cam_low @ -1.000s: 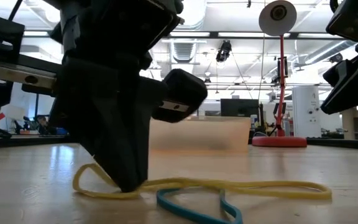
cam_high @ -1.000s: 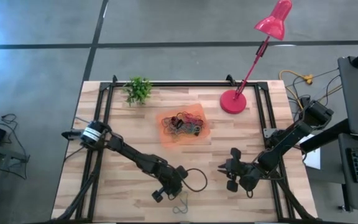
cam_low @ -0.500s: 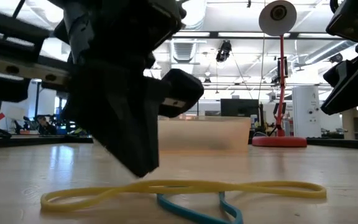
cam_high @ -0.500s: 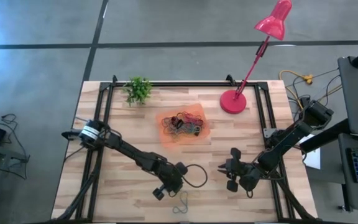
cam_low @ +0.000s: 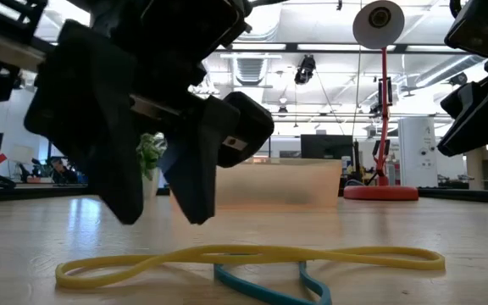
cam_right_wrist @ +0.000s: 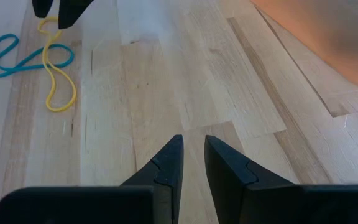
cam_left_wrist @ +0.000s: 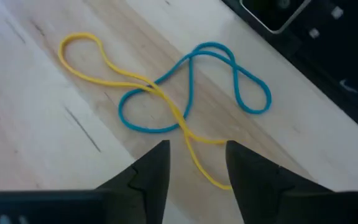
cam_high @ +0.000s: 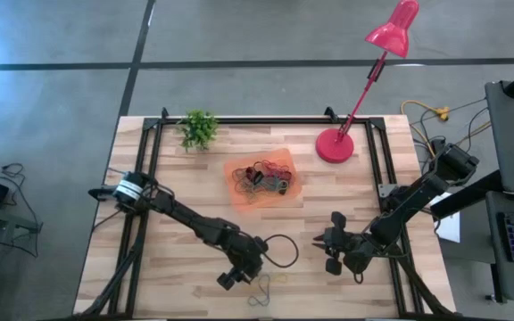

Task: Pick and place rubber bands into bin
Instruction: Put the yellow rubber band into the orange bin

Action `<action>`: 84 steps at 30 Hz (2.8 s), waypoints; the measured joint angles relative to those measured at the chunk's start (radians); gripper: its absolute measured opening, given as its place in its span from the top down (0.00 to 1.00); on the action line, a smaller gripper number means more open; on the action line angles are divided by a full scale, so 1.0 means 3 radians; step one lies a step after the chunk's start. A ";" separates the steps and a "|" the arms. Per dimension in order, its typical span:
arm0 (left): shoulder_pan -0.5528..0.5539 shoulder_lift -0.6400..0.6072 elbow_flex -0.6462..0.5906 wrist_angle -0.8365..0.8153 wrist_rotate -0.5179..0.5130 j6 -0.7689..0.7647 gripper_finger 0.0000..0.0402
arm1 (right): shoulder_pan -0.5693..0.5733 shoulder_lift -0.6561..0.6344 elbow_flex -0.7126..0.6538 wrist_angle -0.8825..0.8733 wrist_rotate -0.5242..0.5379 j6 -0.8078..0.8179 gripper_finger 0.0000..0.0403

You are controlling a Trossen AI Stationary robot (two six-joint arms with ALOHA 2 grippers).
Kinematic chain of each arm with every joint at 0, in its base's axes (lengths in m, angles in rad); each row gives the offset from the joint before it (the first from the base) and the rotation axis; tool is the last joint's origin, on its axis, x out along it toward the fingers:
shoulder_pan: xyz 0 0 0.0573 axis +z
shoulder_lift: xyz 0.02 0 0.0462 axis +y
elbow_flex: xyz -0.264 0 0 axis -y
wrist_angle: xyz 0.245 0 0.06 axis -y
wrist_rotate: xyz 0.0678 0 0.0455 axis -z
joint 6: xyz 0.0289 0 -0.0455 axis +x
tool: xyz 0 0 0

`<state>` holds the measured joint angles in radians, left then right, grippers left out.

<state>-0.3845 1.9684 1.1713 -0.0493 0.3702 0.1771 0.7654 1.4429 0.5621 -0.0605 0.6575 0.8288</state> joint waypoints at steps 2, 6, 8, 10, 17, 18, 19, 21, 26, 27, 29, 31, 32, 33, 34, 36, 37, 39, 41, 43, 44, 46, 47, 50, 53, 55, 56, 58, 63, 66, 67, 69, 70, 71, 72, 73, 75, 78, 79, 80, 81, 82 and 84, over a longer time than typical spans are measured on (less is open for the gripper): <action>0.0004 -0.0001 0.0000 0.0036 0.0000 -0.0055 0.64 | 0.0000 0.0000 0.0000 0.0001 0.0000 0.0002 0.86; 0.0004 0.0047 0.0022 0.0149 -0.0001 -0.0221 0.64 | 0.0000 -0.0001 0.0000 0.0003 0.0000 0.0004 0.86; 0.0005 0.0089 0.0033 0.0165 -0.0012 -0.0331 0.63 | 0.0000 0.0000 -0.0001 0.0011 0.0000 0.0004 0.86; 0.0013 0.0134 0.0046 0.0177 -0.0034 -0.0469 0.63 | 0.0000 0.0000 -0.0003 0.0026 0.0000 -0.0004 0.86; 0.0016 0.0162 0.0046 0.0206 -0.0051 -0.0668 0.63 | 0.0000 0.0000 -0.0008 0.0043 0.0001 -0.0051 0.86; 0.0011 0.0162 0.0046 0.0226 -0.0056 -0.0671 0.63 | 0.0000 0.0000 -0.0008 0.0045 0.0003 -0.0054 0.86; 0.0007 0.0162 0.0046 0.0249 -0.0060 -0.0672 0.63 | 0.0000 -0.0001 -0.0008 0.0046 0.0002 -0.0055 0.86; -0.0005 0.0162 0.0046 0.0281 -0.0063 -0.0708 0.63 | 0.0000 -0.0001 -0.0008 0.0047 0.0002 -0.0055 0.86; -0.0015 0.0163 0.0046 0.0318 -0.0061 -0.0776 0.63 | 0.0000 0.0000 -0.0008 0.0048 0.0002 -0.0055 0.86; -0.0020 0.0164 0.0046 0.0314 -0.0063 -0.0823 0.63 | 0.0000 0.0000 -0.0009 0.0048 0.0002 -0.0055 0.86; -0.0036 0.0164 0.0046 0.0327 -0.0063 -0.0839 0.63 | 0.0000 0.0000 -0.0009 0.0048 0.0003 -0.0056 0.86; -0.0067 0.0164 0.0046 0.0331 -0.0096 -0.0835 0.63 | 0.0001 -0.0001 -0.0011 0.0048 0.0003 -0.0056 0.86; -0.0083 0.0164 0.0046 0.0330 -0.0126 -0.0834 0.63 | 0.0001 0.0000 -0.0013 0.0048 0.0003 -0.0056 0.86; -0.0099 0.0164 0.0046 0.0330 -0.0136 -0.0830 0.63 | 0.0000 0.0000 -0.0014 0.0048 0.0003 -0.0056 0.86; -0.0113 0.0164 0.0046 0.0335 -0.0153 -0.0822 0.63 | 0.0001 -0.0001 -0.0016 0.0048 0.0003 -0.0056 0.86; -0.0135 0.0164 0.0046 0.0352 -0.0190 -0.0820 0.63 | 0.0001 0.0000 -0.0017 0.0048 0.0003 -0.0056 0.86; -0.0141 0.0164 0.0046 0.0365 -0.0219 -0.0819 0.63 | 0.0000 0.0000 -0.0017 0.0048 0.0003 -0.0056 0.86; -0.0144 0.0164 0.0043 0.0406 -0.0271 -0.0820 0.64 | 0.0001 -0.0001 -0.0018 0.0048 0.0003 -0.0056 0.86; -0.0143 0.0164 0.0042 0.0414 -0.0320 -0.0821 0.65 | 0.0001 0.0000 -0.0018 0.0050 0.0003 -0.0056 0.86; -0.0143 0.0164 0.0033 0.0413 -0.0370 -0.0824 0.66 | 0.0000 0.0000 -0.0018 0.0052 0.0003 -0.0056 0.86; -0.0143 0.0164 0.0028 0.0414 -0.0394 -0.0825 0.67 | 0.0000 -0.0001 -0.0018 0.0052 0.0003 -0.0056 0.86; -0.0143 0.0164 0.0021 0.0415 -0.0416 -0.0827 0.68 | 0.0001 0.0000 -0.0018 0.0053 0.0003 -0.0056 0.86; -0.0143 0.0164 0.0016 0.0414 -0.0417 -0.0830 0.69 | 0.0000 -0.0001 -0.0018 0.0053 0.0003 -0.0056 0.86; -0.0144 0.0164 0.0009 0.0415 -0.0417 -0.0830 0.71 | 0.0001 0.0000 -0.0018 0.0053 0.0003 -0.0056 0.86; -0.0143 0.0217 0.0004 0.0469 -0.0417 -0.0830 0.71 | 0.0001 0.0000 -0.0018 0.0053 0.0003 -0.0057 0.86; -0.0153 0.0257 0.0009 0.0525 -0.0408 -0.0833 0.71 | 0.0000 -0.0001 -0.0018 0.0053 0.0003 -0.0058 0.86; -0.0157 0.0301 0.0025 0.0550 -0.0406 -0.0831 0.71 | 0.0001 -0.0001 -0.0019 0.0051 0.0003 -0.0057 0.86; -0.0164 0.0368 0.0039 0.0643 -0.0396 -0.0831 0.71 | 0.0001 -0.0001 -0.0022 0.0053 0.0003 -0.0057 0.86; -0.0169 0.0392 0.0024 0.0705 -0.0396 -0.0831 0.71 | 0.0001 -0.0001 -0.0025 0.0052 0.0003 -0.0057 0.86; -0.0169 0.0396 0.0028 0.0699 -0.0397 -0.0829 0.71 | 0.0000 -0.0001 -0.0027 0.0051 0.0003 -0.0057 0.86; -0.0169 0.0396 0.0029 0.0698 -0.0397 -0.0828 0.72 | 0.0001 -0.0001 -0.0027 0.0053 0.0003 -0.0057 0.86; -0.0168 0.0397 0.0025 0.0698 -0.0406 -0.0824 0.74 | 0.0000 -0.0001 -0.0029 0.0052 0.0003 -0.0057 0.86; -0.0167 0.0399 0.0023 0.0700 -0.0408 -0.0817 0.76 | 0.0001 -0.0001 -0.0029 0.0053 0.0003 -0.0057 0.86; -0.0165 0.0400 0.0023 0.0699 -0.0415 -0.0817 0.78 | 0.0000 -0.0001 -0.0029 0.0053 0.0003 -0.0057 0.86; -0.0165 0.0401 0.0029 0.0695 -0.0418 -0.0817 0.80 | 0.0000 -0.0001 -0.0029 0.0052 0.0003 -0.0057 0.86; -0.0164 0.0403 0.0033 0.0696 -0.0417 -0.0817 0.81 | 0.0001 -0.0001 -0.0029 0.0053 0.0003 -0.0057 0.86; -0.0162 0.0408 0.0032 0.0747 -0.0415 -0.0827 0.84 | 0.0001 -0.0001 -0.0029 0.0053 0.0003 -0.0057 0.86; -0.0164 0.0414 0.0020 0.0851 -0.0403 -0.0831 0.86 | 0.0000 -0.0001 -0.0029 0.0053 0.0003 -0.0056 0.86; -0.0165 0.0414 0.0020 0.0865 -0.0395 -0.0831 0.86 | 0.0001 -0.0001 -0.0029 0.0053 0.0002 -0.0057 0.86; -0.0164 0.0414 0.0020 0.0867 -0.0391 -0.0831 0.87 | 0.0000 0.0000 -0.0029 0.0053 0.0001 -0.0056 0.86; -0.0164 0.0415 0.0020 0.0869 -0.0390 -0.0831 0.87 | 0.0000 -0.0001 -0.0029 0.0053 0.0001 -0.0056 0.86; -0.0165 0.0415 0.0016 0.0876 -0.0390 -0.0831 0.87 | 0.0001 -0.0001 -0.0029 0.0053 0.0001 -0.0057 0.86; -0.0165 0.0415 0.0011 0.0885 -0.0389 -0.0831 0.87 | 0.0001 -0.0001 -0.0029 0.0053 0.0001 -0.0057 0.86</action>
<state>-0.4339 2.0930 1.1746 0.2163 0.2535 -0.0723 0.7658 1.4425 0.5533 -0.0444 0.6579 0.8116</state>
